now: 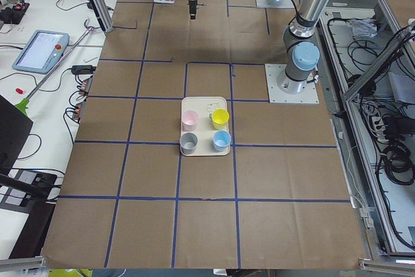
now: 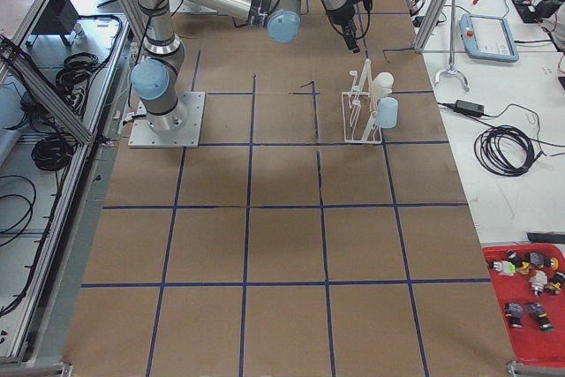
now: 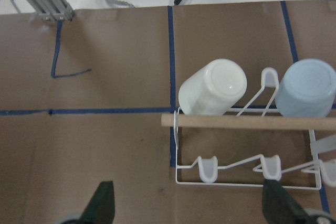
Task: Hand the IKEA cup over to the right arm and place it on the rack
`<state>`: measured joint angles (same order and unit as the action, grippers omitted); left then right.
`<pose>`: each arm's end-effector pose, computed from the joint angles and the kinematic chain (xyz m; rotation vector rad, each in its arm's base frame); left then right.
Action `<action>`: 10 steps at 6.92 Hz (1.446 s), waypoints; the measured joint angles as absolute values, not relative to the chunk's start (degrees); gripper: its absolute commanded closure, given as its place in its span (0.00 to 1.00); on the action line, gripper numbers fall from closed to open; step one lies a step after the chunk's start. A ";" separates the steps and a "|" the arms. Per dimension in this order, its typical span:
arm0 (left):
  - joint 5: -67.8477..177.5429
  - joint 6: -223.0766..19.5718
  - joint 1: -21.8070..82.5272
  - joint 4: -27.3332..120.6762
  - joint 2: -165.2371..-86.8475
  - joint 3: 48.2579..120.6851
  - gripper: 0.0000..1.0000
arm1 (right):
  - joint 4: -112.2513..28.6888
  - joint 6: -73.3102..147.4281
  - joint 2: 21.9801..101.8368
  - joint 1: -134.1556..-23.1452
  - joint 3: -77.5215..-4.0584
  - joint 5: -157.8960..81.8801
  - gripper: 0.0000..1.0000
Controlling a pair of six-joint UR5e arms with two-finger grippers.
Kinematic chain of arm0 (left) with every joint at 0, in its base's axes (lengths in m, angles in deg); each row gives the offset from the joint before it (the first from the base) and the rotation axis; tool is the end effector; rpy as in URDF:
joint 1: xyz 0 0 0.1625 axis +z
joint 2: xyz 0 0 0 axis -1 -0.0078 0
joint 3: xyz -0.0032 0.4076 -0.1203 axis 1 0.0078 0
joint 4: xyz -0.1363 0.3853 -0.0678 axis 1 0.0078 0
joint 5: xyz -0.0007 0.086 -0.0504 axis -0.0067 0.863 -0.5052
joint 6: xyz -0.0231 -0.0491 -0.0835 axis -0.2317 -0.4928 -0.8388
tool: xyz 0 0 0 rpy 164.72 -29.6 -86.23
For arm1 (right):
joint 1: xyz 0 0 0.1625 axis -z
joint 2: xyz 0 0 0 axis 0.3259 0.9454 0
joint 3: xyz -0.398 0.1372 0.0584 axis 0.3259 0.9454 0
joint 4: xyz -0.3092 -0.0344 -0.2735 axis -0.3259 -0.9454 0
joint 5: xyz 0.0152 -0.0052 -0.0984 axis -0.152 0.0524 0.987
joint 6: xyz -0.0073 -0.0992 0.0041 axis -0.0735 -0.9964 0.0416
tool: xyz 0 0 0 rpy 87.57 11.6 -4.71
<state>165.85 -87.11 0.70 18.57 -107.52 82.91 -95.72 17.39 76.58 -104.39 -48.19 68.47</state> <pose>-0.1241 -0.5048 0.4870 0.0336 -3.1322 0.0370 0.0997 -0.5602 0.4308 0.0006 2.9857 -0.6681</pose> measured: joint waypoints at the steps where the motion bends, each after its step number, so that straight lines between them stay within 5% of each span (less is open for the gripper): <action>1: 166.06 -87.13 0.70 18.59 -107.55 82.90 0.01 | -88.62 17.44 79.25 -105.34 -48.07 68.34 0.00; 5: 167.69 -87.20 0.70 18.47 -108.70 82.82 0.01 | -66.52 19.97 85.57 -107.71 -44.85 70.74 0.00; 10: 167.54 -87.20 0.70 18.46 -108.74 82.81 0.01 | -60.92 26.05 84.01 -113.46 -42.74 75.91 0.00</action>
<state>167.54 -87.20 0.70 18.46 -108.74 82.81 -60.92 26.05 84.01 -113.46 -42.74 75.91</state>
